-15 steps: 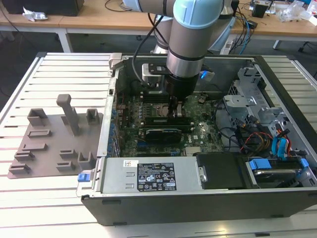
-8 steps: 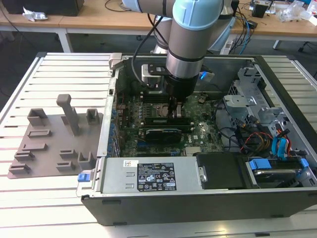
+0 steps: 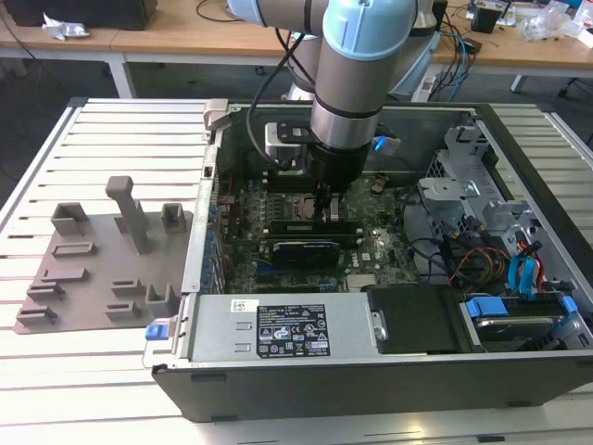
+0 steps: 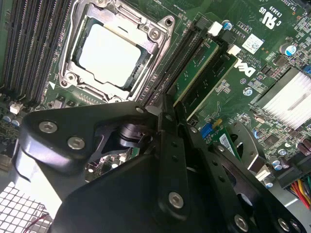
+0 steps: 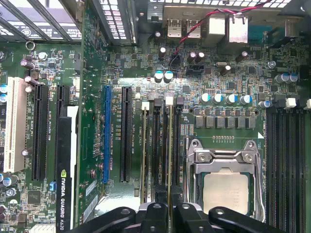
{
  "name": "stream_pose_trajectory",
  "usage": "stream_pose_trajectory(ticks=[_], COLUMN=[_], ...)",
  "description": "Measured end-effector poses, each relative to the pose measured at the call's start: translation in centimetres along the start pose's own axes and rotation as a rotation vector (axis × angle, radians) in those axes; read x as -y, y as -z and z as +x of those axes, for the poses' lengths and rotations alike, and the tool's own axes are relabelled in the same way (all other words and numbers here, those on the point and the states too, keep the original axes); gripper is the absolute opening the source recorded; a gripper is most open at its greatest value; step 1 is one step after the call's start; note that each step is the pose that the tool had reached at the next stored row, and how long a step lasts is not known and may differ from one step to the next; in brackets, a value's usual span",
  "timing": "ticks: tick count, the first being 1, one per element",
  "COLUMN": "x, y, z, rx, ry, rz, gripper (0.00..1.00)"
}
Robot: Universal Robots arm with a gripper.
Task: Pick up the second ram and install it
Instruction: 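Insert the second ram into the second slot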
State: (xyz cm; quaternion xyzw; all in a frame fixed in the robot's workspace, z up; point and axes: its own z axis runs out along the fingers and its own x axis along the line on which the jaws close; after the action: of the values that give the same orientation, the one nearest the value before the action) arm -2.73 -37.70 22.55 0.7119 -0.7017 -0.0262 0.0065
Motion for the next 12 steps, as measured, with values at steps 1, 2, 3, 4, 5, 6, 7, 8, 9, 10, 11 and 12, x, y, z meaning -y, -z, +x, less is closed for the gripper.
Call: stream_pose_trajectory(ticks=[1,2,3,4,5,6,7,8,9,10,11,12], x=[0.00,0.01,0.03,0.03,0.04,0.04,0.04,0.04,0.04,0.05,0.05,0.05], y=[0.00,-0.01,0.00,-0.01,-0.01,-0.02,-0.02,-0.06,-0.13,-0.19,-0.25,-0.27], z=[0.00,0.00,0.00,0.00,0.00,0.00,0.00,0.01,0.01,0.01,0.01,0.01], rx=[0.0000,0.0001,0.0000,0.0000,0.0006,0.0016,0.0022,0.0024,0.0024,0.0024,0.0022,0.0022], ry=[0.000,0.000,0.000,0.000,0.000,-0.002,-0.005,-0.006,-0.006,-0.006,-0.006,-0.006], rz=[0.0000,-0.0001,-0.0001,-0.0001,0.0001,0.0002,0.0002,0.0003,0.0003,0.0002,0.0001,0.0002], gripper=[0.14,0.14,0.14,0.14,0.14,0.14,0.14,0.14,0.14,0.14,0.14,0.14])
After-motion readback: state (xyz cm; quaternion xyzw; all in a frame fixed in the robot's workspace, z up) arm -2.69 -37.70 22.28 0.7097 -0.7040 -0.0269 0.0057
